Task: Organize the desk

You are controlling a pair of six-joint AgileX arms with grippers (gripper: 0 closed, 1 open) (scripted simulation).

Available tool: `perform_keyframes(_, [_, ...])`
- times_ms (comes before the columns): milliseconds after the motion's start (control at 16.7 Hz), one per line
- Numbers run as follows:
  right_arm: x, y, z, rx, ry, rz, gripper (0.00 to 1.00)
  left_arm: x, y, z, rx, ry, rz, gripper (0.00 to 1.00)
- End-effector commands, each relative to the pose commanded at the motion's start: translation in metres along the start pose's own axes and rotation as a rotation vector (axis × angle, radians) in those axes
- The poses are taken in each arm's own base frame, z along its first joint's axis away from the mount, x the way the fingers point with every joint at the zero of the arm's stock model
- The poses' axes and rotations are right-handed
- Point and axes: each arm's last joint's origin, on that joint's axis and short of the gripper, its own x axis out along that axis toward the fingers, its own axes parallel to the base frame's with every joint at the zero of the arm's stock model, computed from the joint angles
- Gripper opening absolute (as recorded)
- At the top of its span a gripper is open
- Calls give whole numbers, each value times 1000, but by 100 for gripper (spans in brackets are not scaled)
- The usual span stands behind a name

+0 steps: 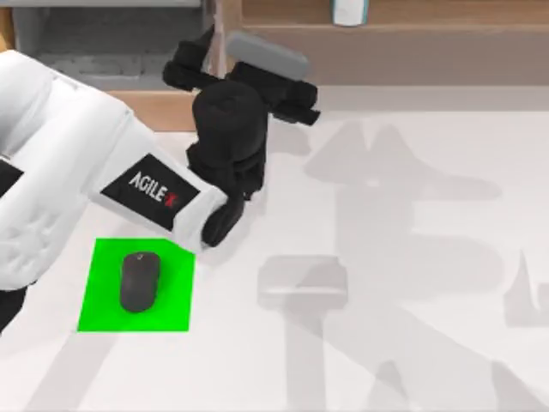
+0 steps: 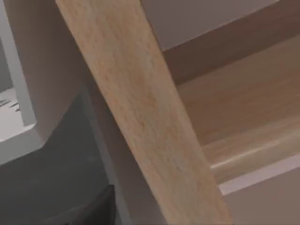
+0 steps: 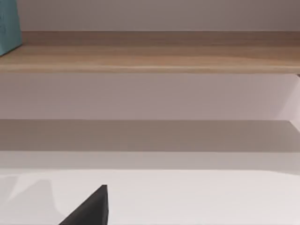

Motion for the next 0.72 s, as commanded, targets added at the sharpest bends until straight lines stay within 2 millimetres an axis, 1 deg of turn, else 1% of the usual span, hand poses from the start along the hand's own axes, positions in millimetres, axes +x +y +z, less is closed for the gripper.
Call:
perform_keyframes(180, [0,0,0,0,0,0,100,-1,-25,28,-149,-20,27,100])
perform_keyframes(480, [0,0,0,0,0,0,100,13,-69,71,-296,10,48,100])
perform_keyframes(600, [0,0,0,0,0,0,100,19,-80,89,-326,32,50,100])
perform_keyframes(720, [0,0,0,0,0,0,100,26,-82,106,-353,46,58,100])
